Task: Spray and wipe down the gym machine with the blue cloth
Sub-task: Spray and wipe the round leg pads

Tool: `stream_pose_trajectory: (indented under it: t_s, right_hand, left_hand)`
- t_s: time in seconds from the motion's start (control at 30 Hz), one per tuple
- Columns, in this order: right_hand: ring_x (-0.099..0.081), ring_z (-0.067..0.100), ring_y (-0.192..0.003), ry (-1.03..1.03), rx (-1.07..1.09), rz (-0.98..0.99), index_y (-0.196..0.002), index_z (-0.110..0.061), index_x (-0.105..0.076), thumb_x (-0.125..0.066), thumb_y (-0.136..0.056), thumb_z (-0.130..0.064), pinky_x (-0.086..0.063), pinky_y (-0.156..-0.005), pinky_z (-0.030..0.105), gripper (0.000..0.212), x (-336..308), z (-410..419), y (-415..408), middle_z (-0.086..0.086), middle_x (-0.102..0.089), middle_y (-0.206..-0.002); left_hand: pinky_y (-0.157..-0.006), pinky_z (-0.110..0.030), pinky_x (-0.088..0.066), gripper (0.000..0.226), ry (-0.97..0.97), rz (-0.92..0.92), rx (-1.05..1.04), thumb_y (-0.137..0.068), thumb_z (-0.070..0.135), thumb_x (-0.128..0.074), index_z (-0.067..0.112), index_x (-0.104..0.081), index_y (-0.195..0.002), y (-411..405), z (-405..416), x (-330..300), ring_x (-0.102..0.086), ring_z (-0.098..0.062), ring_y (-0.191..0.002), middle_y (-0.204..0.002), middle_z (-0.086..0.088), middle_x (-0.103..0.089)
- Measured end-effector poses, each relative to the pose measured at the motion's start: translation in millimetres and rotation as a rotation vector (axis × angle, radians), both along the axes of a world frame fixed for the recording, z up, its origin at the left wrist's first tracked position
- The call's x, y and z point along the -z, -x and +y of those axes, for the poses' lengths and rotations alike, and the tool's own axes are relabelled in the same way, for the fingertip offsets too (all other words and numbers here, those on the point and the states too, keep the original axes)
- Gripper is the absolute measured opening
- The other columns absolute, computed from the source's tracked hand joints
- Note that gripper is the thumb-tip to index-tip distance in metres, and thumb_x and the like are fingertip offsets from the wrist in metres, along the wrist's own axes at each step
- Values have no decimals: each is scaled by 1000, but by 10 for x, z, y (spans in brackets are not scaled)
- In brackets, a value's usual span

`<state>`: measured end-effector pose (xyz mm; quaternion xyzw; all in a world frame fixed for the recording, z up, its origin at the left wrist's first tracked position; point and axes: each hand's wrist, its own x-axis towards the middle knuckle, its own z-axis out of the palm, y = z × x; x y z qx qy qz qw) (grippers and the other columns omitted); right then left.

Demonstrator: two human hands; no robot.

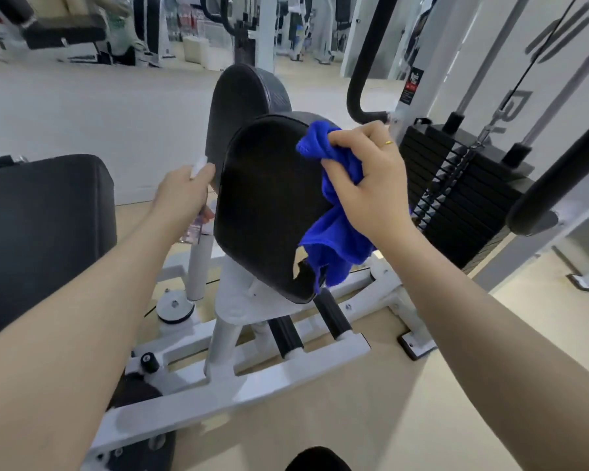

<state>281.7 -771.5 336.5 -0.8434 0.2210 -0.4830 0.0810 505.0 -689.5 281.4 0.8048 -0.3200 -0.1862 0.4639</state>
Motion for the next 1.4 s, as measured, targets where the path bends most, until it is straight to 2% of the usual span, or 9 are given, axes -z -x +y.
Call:
stream_pose_trajectory:
  t_s: [0.1,0.27,0.37,0.6,0.77,0.93,1.17,1.3,1.4]
  right_hand:
    - [-50,3,-82,-221,-125,108,-103,-10,-64,-58,-82,-15,-38,-79,9,23,-208,8,95,-4,-51,-93]
    - [-50,5,-83,-333,-242,375,-101,-11,-68,-55,-79,-27,-38,-77,8,30,-468,85,315,-1,-54,-93]
    - [-50,6,-82,-388,-219,461,-104,-13,-69,-60,-82,-25,-35,-76,5,27,-629,53,269,-4,-53,-94]
    - [-59,13,-93,-965,-78,362,-107,-15,-69,-58,-89,-12,-48,-87,28,21,-845,-429,-37,-1,-66,-101]
    - [-56,11,-89,-910,-362,642,-100,-19,-71,-64,-87,-14,-41,-82,19,16,-980,-364,268,-6,-61,-93]
    - [-56,20,-95,-855,-74,629,-110,-18,-68,-55,-92,-22,-41,-79,27,23,-771,-690,-66,8,-64,-103]
    - [-55,-12,-71,-1097,-422,719,-86,-25,-69,-63,-88,-13,-39,-67,0,14,-1056,-788,-6,-19,-60,-83]
    - [-55,10,-92,-985,-228,689,-106,-20,-69,-57,-92,-22,-38,-81,17,18,-826,-878,-318,1,-62,-103]
    - [-58,11,-86,-1006,-177,822,-98,-22,-70,-55,-93,-24,-46,-78,18,16,-825,-1026,-520,-1,-67,-96]
  left_hand:
    - [-64,-37,-51,44,96,168,22,-92,45,-38,8,-61,-98,271,-60,-346,-56,-27,-52,-64,-11,-56]
    - [-52,-27,-43,33,32,225,134,-89,47,-49,21,-47,-69,755,-64,-853,-54,-23,-45,-47,-7,-54]
    - [-49,-31,-47,36,-29,321,174,-90,48,-51,19,-48,-69,938,-95,-1048,-53,-20,-42,-46,-2,-52]
    - [-50,-27,-45,41,-172,473,109,-92,54,-39,15,-52,-86,1077,-149,-1152,-52,-16,-43,-60,-9,-51]
    - [-56,-31,-46,49,-214,492,110,-96,49,-35,7,-56,-110,1093,-179,-1228,-56,-21,-56,-73,-9,-54]
    - [-52,-29,-45,42,-214,575,67,-96,48,-36,12,-56,-108,1025,-263,-1156,-51,-14,-42,-73,-15,-51]
    - [-48,-26,-43,41,-209,607,9,-95,51,-34,12,-49,-96,842,-413,-1013,-51,-18,-47,-77,-7,-48]
    - [-46,-26,-41,32,-231,631,21,-92,42,-45,11,-49,-91,664,-554,-930,-51,-21,-47,-76,-11,-51]
    - [-49,-28,-41,26,-248,682,32,-90,36,-52,12,-49,-81,521,-645,-907,-50,-22,-46,-70,-9,-51]
